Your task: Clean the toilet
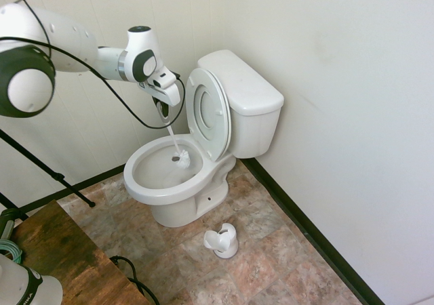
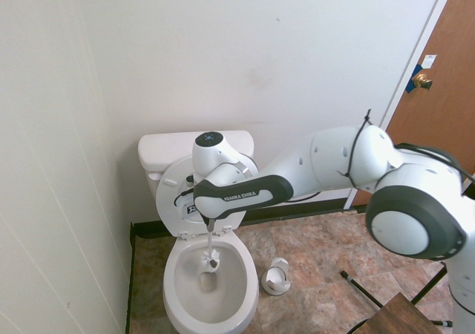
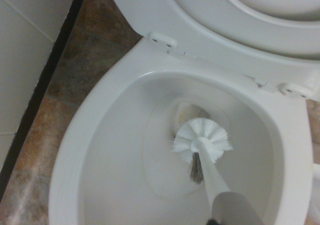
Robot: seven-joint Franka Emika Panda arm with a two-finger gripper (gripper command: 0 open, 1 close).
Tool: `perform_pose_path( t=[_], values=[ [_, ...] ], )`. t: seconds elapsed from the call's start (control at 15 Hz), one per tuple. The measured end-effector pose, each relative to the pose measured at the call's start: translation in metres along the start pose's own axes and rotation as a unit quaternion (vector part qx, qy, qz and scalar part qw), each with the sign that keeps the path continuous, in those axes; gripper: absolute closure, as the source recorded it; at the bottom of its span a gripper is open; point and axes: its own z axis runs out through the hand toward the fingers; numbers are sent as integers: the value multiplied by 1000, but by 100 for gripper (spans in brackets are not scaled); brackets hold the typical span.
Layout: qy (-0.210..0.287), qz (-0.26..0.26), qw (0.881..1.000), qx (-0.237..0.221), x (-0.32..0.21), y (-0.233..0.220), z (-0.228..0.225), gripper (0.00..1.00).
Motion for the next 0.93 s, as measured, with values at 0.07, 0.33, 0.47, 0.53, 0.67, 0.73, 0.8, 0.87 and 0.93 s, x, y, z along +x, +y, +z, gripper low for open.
perform_pose_path(
  t=[0.07,0.33,0.47,0.53,0.67,0.73,0.8,0.87,0.93],
  values=[
    [-6,0,1000,2,5,-7,14,100],
    [-17,0,1000,13,11,-32,49,100],
    [-14,3,1000,14,17,-38,61,100],
    [-12,6,1000,14,20,-40,66,100],
    [-10,10,1000,12,24,-42,79,100],
    [-10,10,1000,10,24,-44,85,100],
    [-9,9,1000,9,23,-46,91,100],
    [-9,7,1000,8,20,-48,96,100],
    [-10,5,1000,7,17,-50,99,100]
  ],
)
